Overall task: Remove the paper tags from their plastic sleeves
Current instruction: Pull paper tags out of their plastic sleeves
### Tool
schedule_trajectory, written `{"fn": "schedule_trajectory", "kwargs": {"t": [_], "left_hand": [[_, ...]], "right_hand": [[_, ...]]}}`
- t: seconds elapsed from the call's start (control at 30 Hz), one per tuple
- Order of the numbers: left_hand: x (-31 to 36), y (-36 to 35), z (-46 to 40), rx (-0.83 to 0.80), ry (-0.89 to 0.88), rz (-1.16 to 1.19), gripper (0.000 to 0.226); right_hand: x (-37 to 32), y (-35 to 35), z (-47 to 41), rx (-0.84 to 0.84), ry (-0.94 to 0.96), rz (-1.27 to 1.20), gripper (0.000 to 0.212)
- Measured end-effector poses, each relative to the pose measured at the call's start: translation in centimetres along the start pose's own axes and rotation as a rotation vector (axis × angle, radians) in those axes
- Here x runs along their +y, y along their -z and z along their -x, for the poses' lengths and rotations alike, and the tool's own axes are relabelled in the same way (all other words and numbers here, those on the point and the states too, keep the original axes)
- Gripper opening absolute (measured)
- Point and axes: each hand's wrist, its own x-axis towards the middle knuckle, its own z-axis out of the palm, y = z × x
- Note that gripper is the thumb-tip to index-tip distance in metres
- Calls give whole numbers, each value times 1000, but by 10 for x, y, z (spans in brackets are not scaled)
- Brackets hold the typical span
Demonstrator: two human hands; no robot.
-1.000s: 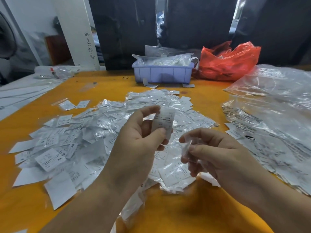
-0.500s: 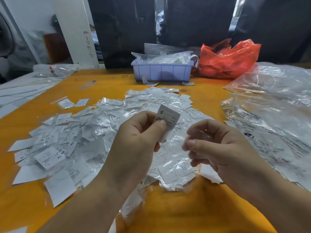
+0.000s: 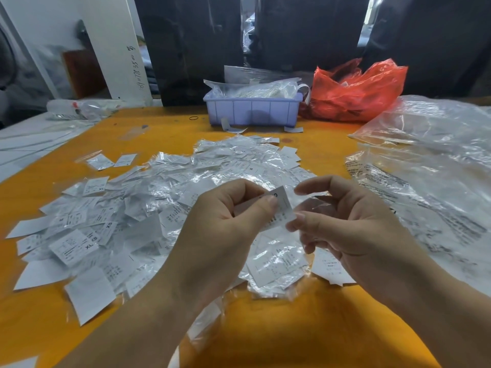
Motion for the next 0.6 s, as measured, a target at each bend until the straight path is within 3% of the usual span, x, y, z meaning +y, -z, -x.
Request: {"fn": "schedule_trajectory", "kwargs": {"t": [0.37, 0.6], "left_hand": [[2, 1, 1, 120, -43, -86, 16], [2, -1, 1, 63, -40, -82, 14]], "right_hand": [[-1, -2, 3, 5, 86, 103, 41], [2, -2, 4, -3, 106, 173, 39]]}}
